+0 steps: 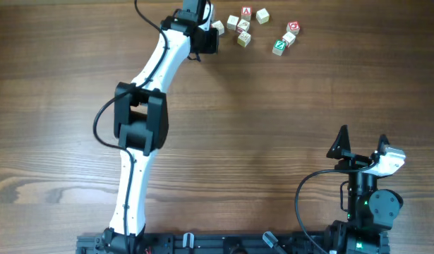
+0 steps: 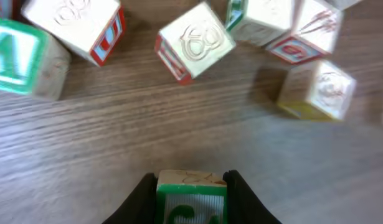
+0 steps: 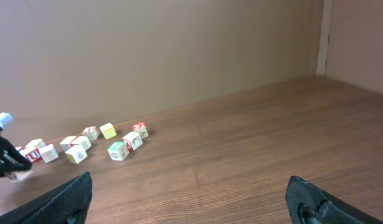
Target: Form a circle
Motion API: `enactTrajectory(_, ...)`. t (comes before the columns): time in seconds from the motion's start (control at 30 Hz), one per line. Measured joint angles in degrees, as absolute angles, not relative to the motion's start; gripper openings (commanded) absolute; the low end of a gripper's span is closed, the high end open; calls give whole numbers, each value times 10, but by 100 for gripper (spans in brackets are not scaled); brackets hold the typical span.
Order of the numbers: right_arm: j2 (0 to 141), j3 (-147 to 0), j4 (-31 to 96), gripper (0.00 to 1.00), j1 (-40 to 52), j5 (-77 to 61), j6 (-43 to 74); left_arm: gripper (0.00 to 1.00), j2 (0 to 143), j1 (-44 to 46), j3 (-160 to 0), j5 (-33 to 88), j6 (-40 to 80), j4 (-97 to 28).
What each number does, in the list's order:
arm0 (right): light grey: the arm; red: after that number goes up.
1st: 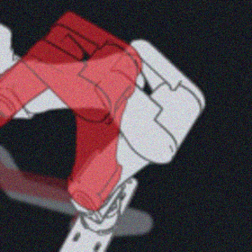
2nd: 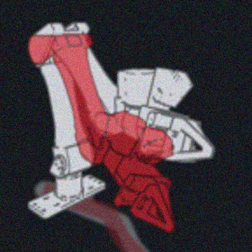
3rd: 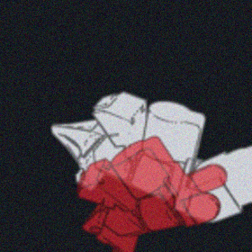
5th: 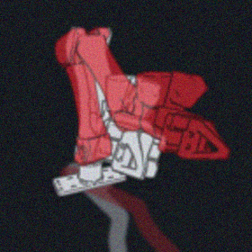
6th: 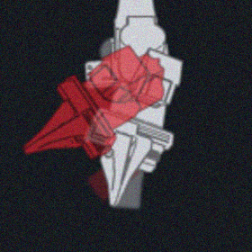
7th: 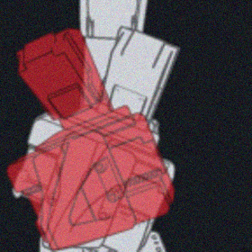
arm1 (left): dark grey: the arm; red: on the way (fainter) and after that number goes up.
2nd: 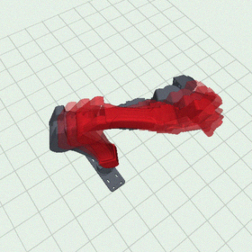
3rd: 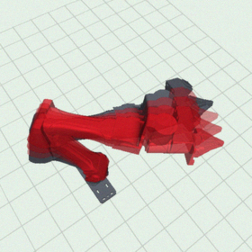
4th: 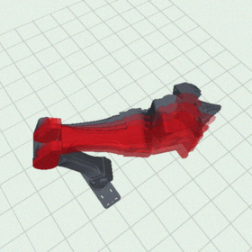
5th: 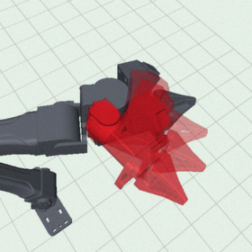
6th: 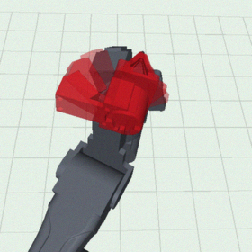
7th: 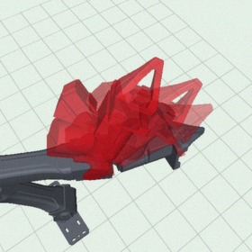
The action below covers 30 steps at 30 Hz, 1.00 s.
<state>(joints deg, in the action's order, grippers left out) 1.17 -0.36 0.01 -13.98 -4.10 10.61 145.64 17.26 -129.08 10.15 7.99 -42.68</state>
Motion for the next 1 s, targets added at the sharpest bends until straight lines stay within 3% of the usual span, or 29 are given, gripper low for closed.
enactTrajectory(0.57,12,-4,0,100,-140,-41,106,19,1361,173,-1291,53,80,-520)
enactTrajectory(1.0,12,-4,0,100,-140,-41,106,11,1285,173,-1291,-30,80,-715)
